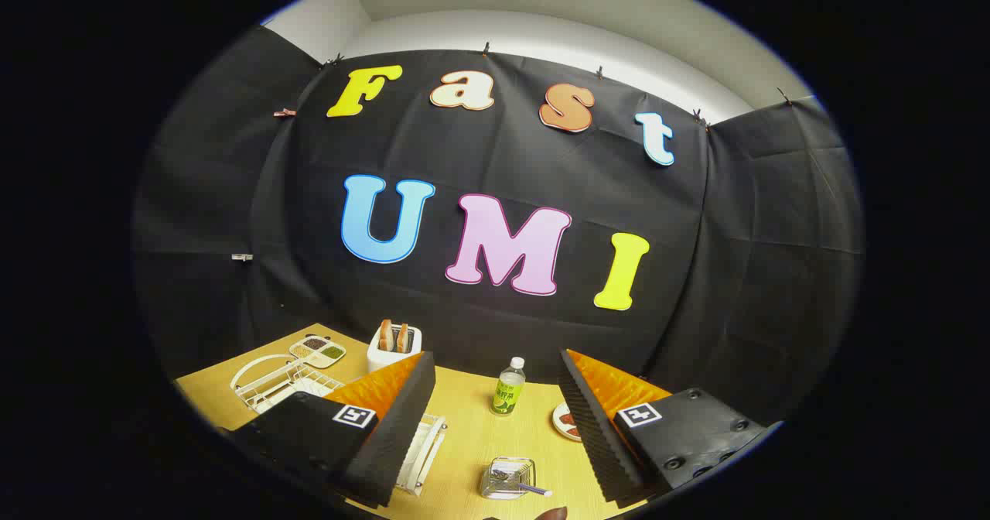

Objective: Take the plate from the dish rack, then take the spoon from the basket and place it into the plate.

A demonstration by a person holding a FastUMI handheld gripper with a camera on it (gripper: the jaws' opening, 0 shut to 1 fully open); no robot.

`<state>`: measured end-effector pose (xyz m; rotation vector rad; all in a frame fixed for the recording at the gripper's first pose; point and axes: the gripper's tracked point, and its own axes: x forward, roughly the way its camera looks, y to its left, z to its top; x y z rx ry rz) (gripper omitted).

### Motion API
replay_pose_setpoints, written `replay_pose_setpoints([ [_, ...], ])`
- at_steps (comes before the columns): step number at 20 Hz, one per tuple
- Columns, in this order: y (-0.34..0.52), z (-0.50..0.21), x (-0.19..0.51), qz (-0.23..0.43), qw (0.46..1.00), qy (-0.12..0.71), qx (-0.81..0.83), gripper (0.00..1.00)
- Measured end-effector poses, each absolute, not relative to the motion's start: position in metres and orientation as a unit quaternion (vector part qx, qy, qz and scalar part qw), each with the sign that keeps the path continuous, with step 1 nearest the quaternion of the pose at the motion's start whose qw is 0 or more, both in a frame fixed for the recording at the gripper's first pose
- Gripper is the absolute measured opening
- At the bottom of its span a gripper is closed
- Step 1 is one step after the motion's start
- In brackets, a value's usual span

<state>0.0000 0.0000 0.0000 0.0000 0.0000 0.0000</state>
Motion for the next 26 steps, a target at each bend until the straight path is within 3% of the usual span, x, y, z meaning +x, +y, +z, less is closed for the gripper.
replay_pose_setpoints([
  [19, 0.022, -0.013, 0.011, 0.01, 1.0, 0.021, 0.015, 0.97],
  [26, 0.063, -0.037, 0.043, 0.046, 0.995, 0.082, 0.034, 0.97],
])
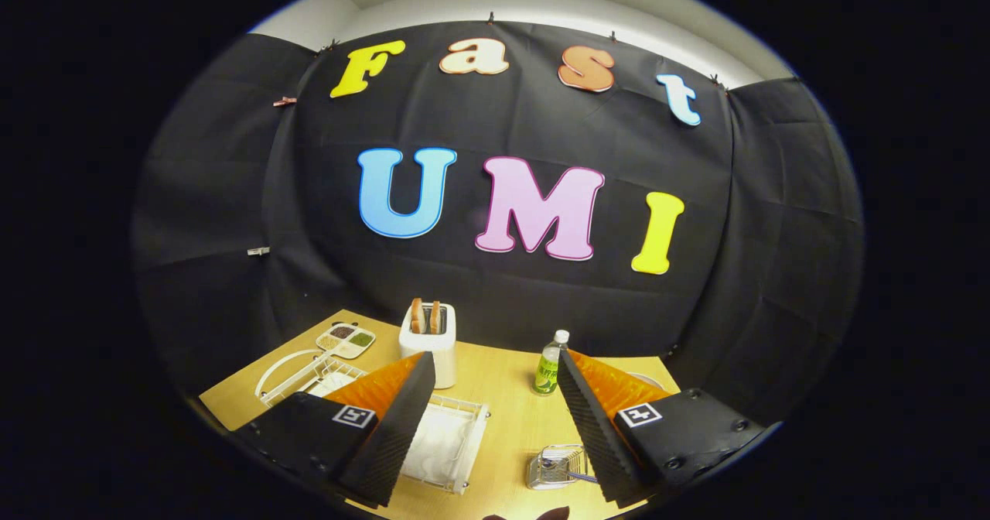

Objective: Take the plate from the dish rack, then take the spoon from the basket and place it into the plate.

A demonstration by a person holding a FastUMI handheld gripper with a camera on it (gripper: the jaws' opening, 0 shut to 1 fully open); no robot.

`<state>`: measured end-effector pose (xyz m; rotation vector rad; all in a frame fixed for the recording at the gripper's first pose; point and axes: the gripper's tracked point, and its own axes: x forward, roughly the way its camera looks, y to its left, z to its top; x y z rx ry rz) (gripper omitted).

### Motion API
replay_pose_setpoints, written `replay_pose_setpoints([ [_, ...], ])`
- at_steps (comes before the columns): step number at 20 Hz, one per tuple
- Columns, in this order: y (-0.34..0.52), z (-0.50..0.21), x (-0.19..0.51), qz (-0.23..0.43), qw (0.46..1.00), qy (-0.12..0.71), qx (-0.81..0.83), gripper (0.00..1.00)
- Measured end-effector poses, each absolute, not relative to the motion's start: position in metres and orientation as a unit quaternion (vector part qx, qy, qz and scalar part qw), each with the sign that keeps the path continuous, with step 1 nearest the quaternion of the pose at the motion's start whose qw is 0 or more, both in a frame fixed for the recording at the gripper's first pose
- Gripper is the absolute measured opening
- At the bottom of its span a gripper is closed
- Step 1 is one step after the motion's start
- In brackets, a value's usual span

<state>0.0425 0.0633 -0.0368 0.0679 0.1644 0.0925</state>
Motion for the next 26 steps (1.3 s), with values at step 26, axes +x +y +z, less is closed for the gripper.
replay_pose_setpoints([
  [26, 0.259, -0.267, 0.12, 0.06, 0.881, 0.452, 0.123, 0.59],
])
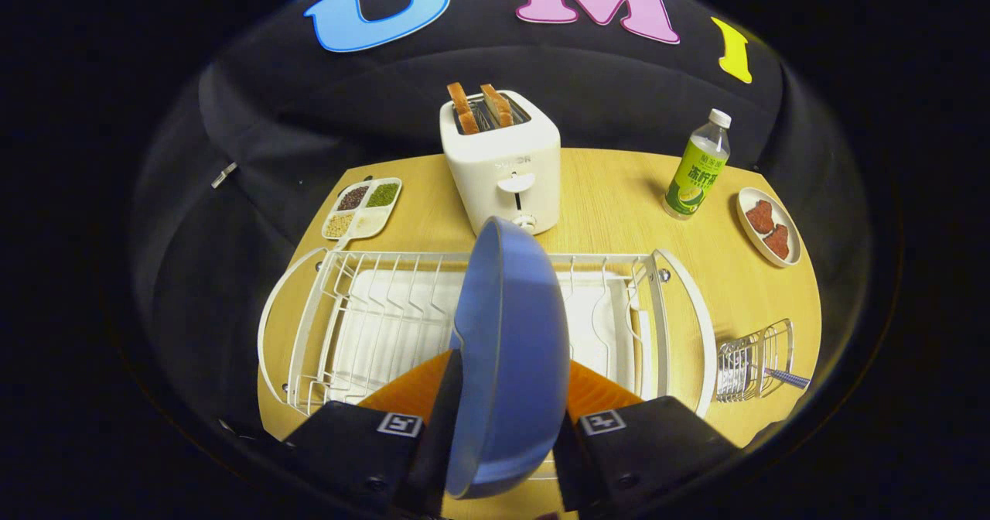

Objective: Take the plate from the dish rack, then take the spoon from the basket and place it into the plate.

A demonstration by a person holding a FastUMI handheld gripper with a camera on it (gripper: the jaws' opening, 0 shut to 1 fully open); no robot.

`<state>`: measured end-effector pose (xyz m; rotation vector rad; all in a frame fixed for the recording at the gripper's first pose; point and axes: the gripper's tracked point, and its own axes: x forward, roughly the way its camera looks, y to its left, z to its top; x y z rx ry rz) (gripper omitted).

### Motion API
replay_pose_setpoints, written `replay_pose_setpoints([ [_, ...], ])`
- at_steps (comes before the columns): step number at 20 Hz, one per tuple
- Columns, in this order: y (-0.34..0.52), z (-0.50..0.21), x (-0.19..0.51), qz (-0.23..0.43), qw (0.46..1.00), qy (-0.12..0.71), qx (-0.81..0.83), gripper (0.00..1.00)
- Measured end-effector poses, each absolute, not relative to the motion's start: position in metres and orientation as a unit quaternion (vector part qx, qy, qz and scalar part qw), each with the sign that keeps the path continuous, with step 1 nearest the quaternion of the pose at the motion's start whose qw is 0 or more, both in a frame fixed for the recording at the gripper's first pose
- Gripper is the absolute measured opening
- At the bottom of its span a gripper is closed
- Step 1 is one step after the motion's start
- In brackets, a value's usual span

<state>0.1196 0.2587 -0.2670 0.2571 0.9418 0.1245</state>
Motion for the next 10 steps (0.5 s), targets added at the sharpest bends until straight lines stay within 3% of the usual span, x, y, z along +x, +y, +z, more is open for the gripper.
replay_pose_setpoints([
  [2, 0.253, -0.27, 0.12, 0.029, 0.879, 0.461, 0.116, 0.45],
  [4, 0.245, -0.269, 0.119, 0.001, 0.877, 0.466, 0.118, 0.4],
  [10, 0.232, -0.247, 0.122, -0.026, 0.883, 0.459, 0.1, 0.35],
])
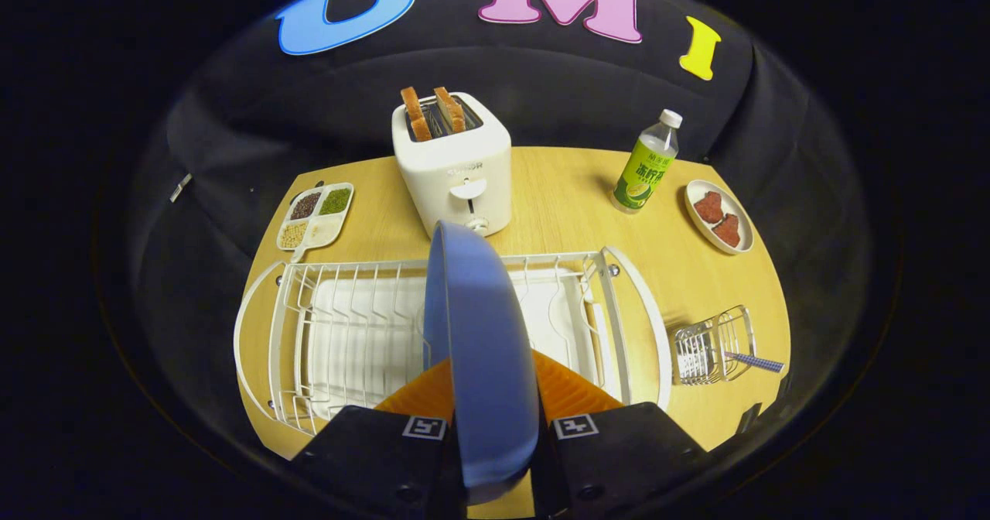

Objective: Take the plate from the dish rack, then take the spoon from the basket and place it into the plate.

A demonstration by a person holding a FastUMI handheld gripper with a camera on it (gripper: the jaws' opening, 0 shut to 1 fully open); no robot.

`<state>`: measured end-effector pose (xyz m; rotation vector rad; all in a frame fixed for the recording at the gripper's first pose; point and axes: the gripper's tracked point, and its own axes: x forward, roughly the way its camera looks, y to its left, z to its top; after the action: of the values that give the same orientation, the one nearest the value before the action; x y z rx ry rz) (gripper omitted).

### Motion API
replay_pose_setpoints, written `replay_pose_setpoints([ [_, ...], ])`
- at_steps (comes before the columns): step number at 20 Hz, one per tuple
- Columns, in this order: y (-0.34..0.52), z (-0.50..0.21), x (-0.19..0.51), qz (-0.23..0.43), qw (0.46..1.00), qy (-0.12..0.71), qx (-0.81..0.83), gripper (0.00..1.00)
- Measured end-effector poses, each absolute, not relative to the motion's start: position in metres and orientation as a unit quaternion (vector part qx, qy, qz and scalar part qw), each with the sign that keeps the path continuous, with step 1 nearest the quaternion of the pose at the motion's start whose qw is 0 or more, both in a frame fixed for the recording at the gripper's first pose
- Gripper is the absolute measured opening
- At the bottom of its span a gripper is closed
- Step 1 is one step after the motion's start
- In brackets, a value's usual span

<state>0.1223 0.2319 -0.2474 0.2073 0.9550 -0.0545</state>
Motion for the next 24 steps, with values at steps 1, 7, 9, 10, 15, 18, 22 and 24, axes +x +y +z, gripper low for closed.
replay_pose_setpoints([
  [1, 0.227, -0.243, 0.123, -0.033, 0.884, 0.457, 0.09, 0.35],
  [7, 0.216, -0.2, 0.129, -0.024, 0.903, 0.417, 0.097, 0.35],
  [9, 0.209, -0.186, 0.124, -0.014, 0.909, 0.402, 0.112, 0.35],
  [10, 0.204, -0.178, 0.119, -0.007, 0.911, 0.395, 0.118, 0.35],
  [15, 0.173, -0.146, 0.081, 0.049, 0.919, 0.361, 0.151, 0.34],
  [18, 0.144, -0.142, 0.044, 0.072, 0.918, 0.356, 0.16, 0.34],
  [22, 0.11, -0.16, -0.009, 0.086, 0.903, 0.38, 0.182, 0.34],
  [24, 0.101, -0.175, -0.037, 0.095, 0.888, 0.398, 0.208, 0.34],
])
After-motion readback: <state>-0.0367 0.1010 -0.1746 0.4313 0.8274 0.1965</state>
